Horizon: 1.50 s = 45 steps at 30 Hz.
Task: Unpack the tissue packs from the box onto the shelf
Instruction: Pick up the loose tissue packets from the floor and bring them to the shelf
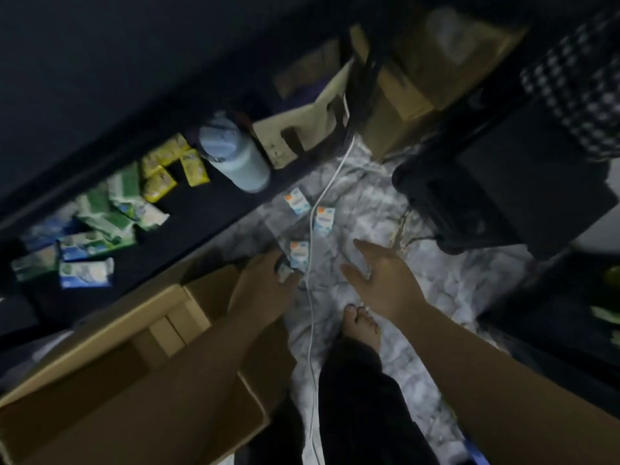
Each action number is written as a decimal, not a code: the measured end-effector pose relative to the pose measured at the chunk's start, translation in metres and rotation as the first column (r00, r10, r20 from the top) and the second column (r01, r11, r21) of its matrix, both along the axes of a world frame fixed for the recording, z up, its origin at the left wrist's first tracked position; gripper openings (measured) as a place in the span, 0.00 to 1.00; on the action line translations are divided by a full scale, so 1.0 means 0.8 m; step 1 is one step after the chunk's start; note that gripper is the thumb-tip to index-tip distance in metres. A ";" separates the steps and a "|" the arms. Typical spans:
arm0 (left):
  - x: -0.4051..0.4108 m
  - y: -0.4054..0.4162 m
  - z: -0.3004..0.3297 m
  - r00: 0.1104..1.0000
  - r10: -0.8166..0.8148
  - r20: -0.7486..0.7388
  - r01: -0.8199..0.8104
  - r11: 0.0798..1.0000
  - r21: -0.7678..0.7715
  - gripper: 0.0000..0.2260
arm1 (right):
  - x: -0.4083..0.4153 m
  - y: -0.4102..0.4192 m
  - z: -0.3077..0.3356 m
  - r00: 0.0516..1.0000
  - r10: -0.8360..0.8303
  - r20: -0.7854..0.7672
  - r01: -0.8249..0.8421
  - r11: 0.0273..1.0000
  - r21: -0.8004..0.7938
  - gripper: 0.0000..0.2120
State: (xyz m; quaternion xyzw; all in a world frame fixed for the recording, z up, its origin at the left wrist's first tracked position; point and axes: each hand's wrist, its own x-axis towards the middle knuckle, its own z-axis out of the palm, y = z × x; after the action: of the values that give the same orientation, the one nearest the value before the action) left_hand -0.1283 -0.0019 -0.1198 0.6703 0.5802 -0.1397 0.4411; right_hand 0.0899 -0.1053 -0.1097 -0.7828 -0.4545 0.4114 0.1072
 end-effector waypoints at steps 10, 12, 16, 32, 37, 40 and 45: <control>0.067 0.042 -0.234 0.978 0.198 -0.071 -0.197 0.980 0.023 0.31 | 0.034 0.076 -0.255 0.999 0.047 -0.008 -0.047 0.998 -0.048 0.35; 0.071 0.043 -0.266 0.969 0.228 -0.095 -0.228 0.974 0.016 0.34 | 0.033 0.092 -0.290 1.000 0.011 -0.014 -0.012 0.999 -0.036 0.31; 0.075 0.040 -0.309 0.969 0.201 -0.143 -0.199 0.980 0.027 0.37 | 0.027 0.118 -0.333 0.997 -0.075 0.029 0.075 0.997 0.006 0.30; 0.070 0.062 -0.220 0.980 0.192 -0.046 -0.184 0.973 0.137 0.18 | 0.039 0.106 -0.262 0.857 -0.430 -0.286 0.447 0.894 -0.005 0.12; 0.068 0.054 -0.085 0.985 0.170 0.021 -0.171 0.983 0.068 0.17 | 0.044 0.067 -0.115 0.670 -0.533 -0.517 0.602 0.798 -0.042 0.13; 0.067 0.047 0.026 0.982 0.175 0.078 -0.179 0.982 0.056 0.24 | 0.037 0.060 -0.001 0.682 -0.519 -0.516 0.624 0.781 0.038 0.10; 0.044 0.046 0.223 0.976 0.141 0.167 -0.160 0.982 0.106 0.18 | 0.013 0.067 0.215 0.748 -0.428 -0.507 0.567 0.810 0.152 0.11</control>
State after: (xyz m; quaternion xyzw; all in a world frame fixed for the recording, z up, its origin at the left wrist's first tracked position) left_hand -0.0934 0.0352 0.0587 0.6585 0.5995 -0.0174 0.4547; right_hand 0.1004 -0.0515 0.0626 -0.7336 -0.2454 0.4635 0.4322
